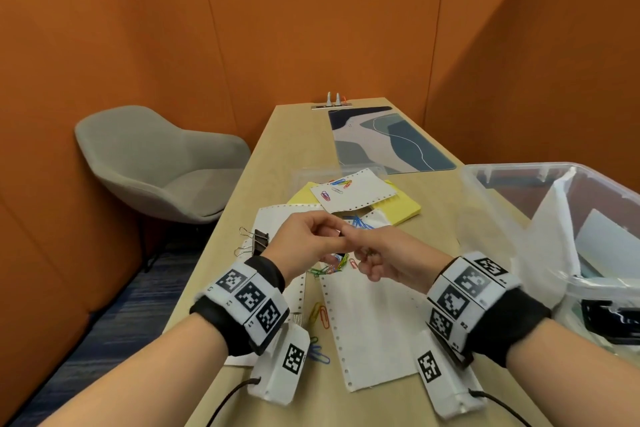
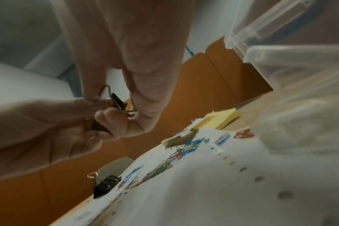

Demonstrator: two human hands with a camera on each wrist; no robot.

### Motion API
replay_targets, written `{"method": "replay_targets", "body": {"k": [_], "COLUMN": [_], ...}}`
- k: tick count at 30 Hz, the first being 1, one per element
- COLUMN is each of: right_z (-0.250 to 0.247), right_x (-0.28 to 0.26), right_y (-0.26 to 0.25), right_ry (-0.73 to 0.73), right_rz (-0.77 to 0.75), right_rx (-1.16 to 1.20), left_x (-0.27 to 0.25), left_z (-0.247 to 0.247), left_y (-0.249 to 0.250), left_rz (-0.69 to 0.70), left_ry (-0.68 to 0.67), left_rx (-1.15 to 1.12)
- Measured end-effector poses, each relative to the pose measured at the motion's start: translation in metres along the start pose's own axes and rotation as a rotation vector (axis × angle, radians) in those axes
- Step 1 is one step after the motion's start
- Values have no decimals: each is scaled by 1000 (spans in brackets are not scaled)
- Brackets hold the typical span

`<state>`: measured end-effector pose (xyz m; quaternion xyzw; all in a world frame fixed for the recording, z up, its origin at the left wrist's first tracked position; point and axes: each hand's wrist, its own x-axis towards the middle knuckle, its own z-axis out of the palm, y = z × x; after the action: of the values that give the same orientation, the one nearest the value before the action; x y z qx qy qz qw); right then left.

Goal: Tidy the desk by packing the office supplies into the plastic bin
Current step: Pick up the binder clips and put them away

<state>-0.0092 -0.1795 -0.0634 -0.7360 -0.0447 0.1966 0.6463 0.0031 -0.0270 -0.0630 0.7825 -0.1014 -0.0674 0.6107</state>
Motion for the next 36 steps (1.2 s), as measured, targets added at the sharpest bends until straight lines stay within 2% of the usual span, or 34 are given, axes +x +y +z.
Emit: {"method": "replay_targets", "body": {"k": [3, 6, 10, 13, 15, 18, 19, 20, 21, 22, 23, 25, 29, 32, 34, 36], "right_z": [0, 0, 1, 4, 4, -2, -3, -4, -4, -4, -3, -3, 0, 1, 2, 3], "right_x": [0, -2, -3, 2, 6, 10, 10, 9, 8, 6, 4, 1, 1, 0, -1, -1], "right_y": [2, 0, -6, -3, -1, 3, 3, 3, 2, 1, 0, -2, -4, -5, -5, -6], "right_ry": [10, 27, 118, 205, 280, 374, 384, 381, 369, 349, 330, 309, 298, 262, 222, 147], "right_rz": [-27, -59, -215, -247, -225, -193, -189, -181, -167, -149, -129, -104, -80, -69, -71, -84], "right_rx": [-139, -209, -66, 47, 62, 89, 115, 163, 235, 305, 351, 383, 384, 365, 358, 348], "left_x": [1, 2, 0, -2, 4, 20, 25, 30, 34, 37, 39, 42, 45, 39, 29, 20], "left_z": [-1, -7, -20, -26, -34, -56, -65, -74, -79, -83, -85, -85, -89, -83, -74, -59], "left_y": [-3, -5, -1, 4, 6, 2, -2, -9, -16, -24, -31, -41, -47, -25, 0, 21], "left_rz": [22, -52, -190, -196, -155, -113, -149, -212, -304, -397, -452, -451, -397, -322, -286, -300], "left_ry": [18, -19, -146, -193, -114, 228, 313, 342, 324, 290, 265, 249, 350, 344, 235, 55], "left_rx": [73, -53, -437, -423, -141, 526, 747, 951, 1107, 1171, 1150, 1039, 791, 401, 7, -309]}}
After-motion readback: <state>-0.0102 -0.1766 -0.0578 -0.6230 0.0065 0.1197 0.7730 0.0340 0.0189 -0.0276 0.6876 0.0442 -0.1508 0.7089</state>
